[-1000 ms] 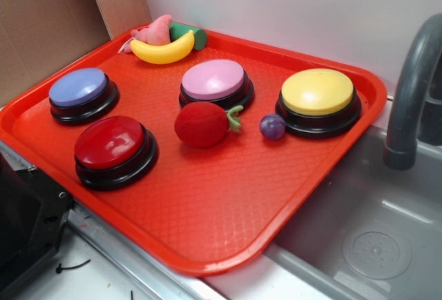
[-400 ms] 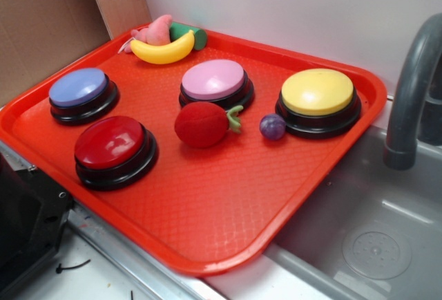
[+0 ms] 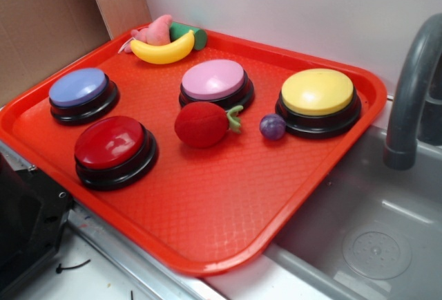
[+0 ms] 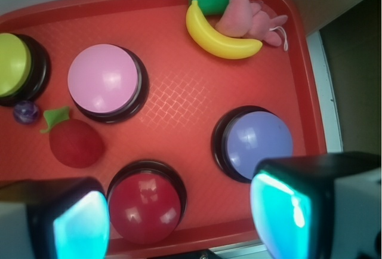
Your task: Push the purple button.
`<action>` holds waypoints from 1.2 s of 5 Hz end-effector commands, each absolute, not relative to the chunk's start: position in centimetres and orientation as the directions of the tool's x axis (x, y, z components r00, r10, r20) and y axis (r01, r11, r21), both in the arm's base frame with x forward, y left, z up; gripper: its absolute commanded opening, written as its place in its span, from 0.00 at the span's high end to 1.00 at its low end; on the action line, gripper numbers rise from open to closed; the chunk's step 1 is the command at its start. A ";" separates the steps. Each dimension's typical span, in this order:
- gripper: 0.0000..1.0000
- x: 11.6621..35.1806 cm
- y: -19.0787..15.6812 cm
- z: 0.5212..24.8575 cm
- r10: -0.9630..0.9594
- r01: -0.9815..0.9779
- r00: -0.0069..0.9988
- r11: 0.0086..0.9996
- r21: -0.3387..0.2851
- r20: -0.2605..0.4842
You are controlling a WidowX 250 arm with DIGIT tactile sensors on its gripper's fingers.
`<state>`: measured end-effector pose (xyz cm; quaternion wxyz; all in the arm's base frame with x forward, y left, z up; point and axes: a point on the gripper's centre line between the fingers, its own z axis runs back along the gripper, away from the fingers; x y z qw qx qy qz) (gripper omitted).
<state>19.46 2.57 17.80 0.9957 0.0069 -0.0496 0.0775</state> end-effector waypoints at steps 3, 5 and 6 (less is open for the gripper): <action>0.00 24.7 9.8 14.7 0.593 -0.605 0.774 0.796 -0.019 0.223; 0.00 19.1 11.7 11.7 0.614 -0.633 0.764 0.773 0.046 0.197; 0.00 17.3 11.7 10.1 0.587 -0.605 0.792 0.791 0.086 0.169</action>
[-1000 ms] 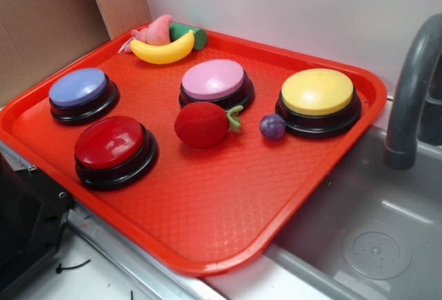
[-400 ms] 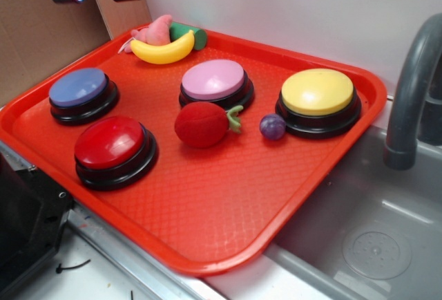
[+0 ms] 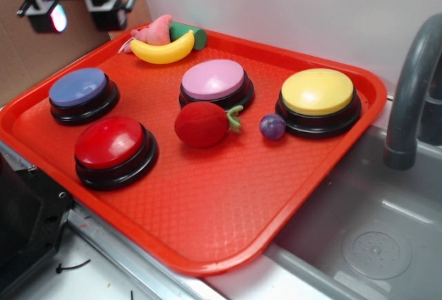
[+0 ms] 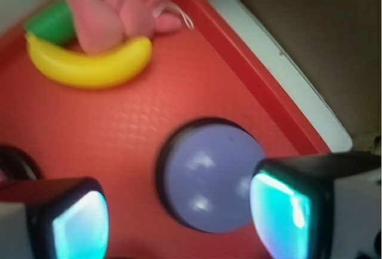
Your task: Push the purple button.
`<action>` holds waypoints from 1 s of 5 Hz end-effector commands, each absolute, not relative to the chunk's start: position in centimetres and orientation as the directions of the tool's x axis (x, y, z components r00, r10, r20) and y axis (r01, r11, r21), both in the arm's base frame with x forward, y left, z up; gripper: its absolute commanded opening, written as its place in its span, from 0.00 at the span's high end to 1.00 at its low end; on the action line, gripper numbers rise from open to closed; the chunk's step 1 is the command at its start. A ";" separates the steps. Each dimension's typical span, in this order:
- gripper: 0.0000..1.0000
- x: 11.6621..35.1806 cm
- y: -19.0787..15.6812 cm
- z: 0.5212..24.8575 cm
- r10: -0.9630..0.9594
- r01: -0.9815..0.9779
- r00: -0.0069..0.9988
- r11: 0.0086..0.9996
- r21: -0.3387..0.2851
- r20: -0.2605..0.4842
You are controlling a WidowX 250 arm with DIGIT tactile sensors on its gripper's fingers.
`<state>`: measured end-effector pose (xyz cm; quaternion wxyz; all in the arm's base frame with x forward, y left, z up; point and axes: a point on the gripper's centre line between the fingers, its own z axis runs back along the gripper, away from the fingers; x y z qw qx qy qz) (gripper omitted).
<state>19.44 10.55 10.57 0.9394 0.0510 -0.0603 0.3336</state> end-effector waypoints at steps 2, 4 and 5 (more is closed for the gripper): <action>0.00 17.6 11.4 6.2 0.541 -0.551 0.832 0.832 0.072 0.121; 0.00 17.8 10.9 5.0 0.542 -0.548 0.836 0.834 0.067 0.088; 0.00 17.9 10.8 6.4 0.546 -0.551 0.834 0.831 0.069 0.079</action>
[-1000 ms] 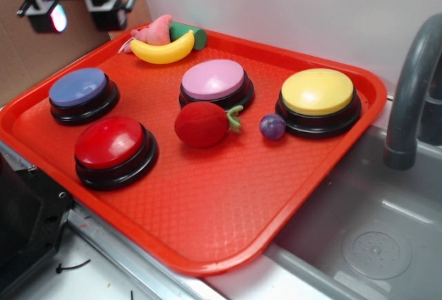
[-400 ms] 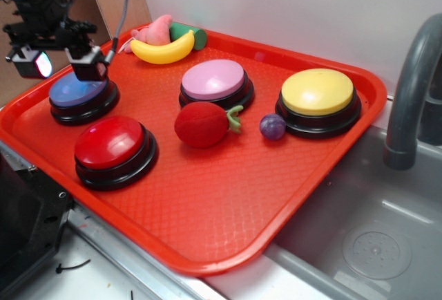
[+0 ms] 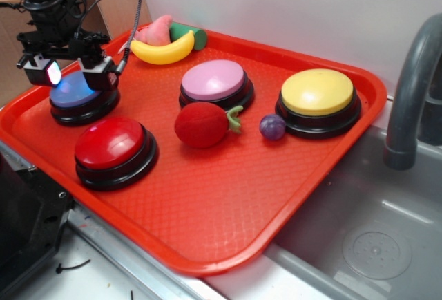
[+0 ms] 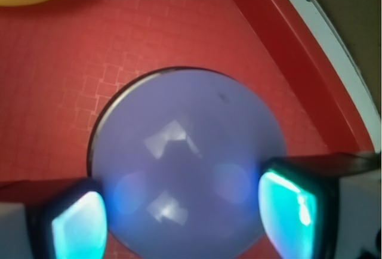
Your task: Push the purple button.
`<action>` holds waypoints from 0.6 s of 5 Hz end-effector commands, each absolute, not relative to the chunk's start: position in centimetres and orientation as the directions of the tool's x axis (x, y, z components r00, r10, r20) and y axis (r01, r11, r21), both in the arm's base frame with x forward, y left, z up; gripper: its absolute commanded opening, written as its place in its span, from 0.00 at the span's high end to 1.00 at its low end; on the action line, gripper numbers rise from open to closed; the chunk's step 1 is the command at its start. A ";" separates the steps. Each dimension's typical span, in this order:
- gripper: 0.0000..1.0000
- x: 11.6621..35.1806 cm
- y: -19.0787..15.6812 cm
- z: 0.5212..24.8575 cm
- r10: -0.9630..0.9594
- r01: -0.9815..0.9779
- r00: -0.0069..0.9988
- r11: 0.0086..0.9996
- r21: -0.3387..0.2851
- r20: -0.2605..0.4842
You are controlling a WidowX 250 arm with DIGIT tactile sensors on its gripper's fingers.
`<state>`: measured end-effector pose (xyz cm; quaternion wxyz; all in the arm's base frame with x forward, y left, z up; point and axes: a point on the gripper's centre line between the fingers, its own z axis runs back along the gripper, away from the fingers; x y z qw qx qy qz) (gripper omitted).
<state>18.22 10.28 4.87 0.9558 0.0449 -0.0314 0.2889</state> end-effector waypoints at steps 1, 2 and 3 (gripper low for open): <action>0.00 18.0 10.5 10.3 0.540 -0.548 0.832 0.835 0.041 0.124; 0.00 17.9 10.1 13.1 0.536 -0.545 0.830 0.839 0.020 0.153; 0.00 17.7 10.0 14.5 0.525 -0.534 0.834 0.846 0.008 0.170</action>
